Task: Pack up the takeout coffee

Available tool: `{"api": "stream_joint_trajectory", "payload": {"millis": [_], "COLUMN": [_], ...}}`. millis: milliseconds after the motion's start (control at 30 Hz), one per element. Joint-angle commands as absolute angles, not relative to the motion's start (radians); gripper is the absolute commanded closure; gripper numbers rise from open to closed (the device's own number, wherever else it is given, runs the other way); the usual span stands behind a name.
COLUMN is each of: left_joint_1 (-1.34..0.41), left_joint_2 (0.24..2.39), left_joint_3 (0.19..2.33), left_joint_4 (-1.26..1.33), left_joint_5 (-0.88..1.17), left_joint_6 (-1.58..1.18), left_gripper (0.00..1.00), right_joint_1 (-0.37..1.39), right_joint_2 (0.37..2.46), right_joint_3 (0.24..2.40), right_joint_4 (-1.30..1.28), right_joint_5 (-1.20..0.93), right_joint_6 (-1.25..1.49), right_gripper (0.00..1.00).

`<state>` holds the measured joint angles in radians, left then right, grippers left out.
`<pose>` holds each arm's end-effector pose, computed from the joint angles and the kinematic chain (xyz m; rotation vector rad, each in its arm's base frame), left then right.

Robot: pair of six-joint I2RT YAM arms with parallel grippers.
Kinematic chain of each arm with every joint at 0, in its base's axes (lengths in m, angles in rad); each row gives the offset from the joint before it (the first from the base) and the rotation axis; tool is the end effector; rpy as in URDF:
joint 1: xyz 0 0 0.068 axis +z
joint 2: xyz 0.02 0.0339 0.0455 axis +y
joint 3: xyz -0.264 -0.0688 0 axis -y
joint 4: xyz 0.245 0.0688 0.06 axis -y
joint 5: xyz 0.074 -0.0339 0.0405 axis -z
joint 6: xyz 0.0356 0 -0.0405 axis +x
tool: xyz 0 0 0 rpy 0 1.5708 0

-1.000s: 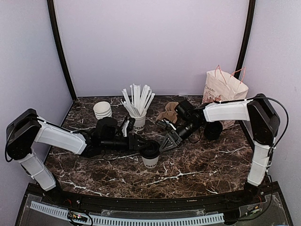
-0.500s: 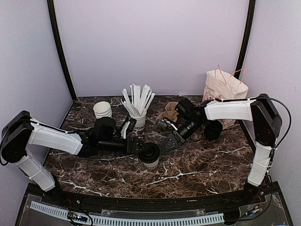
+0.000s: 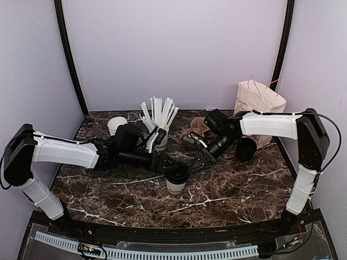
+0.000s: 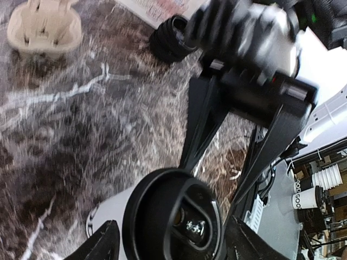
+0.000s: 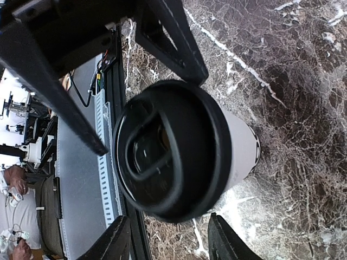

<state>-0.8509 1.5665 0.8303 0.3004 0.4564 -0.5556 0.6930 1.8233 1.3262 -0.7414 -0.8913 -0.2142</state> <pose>0.2102 -0.2635 0.2127 0.6478 2.1347 -1.3007 0.2603 0.2522 0.2139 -1.3876 2.3492 1.3703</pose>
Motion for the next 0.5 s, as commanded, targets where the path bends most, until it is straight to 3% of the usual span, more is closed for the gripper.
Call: {"api": "stream_joint_trajectory", "payload": {"millis": [0,400,467], "left_joint_1": [-0.854,-0.863,-0.883], "left_joint_2": [1.573,1.433,1.389], "left_joint_3": [0.935,1.021,0.978], "left_joint_4": [0.191,-0.054,-0.079], "left_joint_5": [0.401,0.185,0.169], "left_joint_6": [-0.463,-0.465,-0.519], "left_gripper": [0.31,0.29,0.29], "right_joint_1": [0.696,0.685,0.68], "right_joint_2": [1.809,1.793,1.793], "right_joint_3": [1.363,1.432,1.458], "right_joint_4": [-0.753,-0.803,-0.789], "right_joint_5": [-0.883,-0.796,-0.765], "right_joint_6": [-0.234,-0.273,-0.271], "right_gripper": [0.5,0.48,0.44]}}
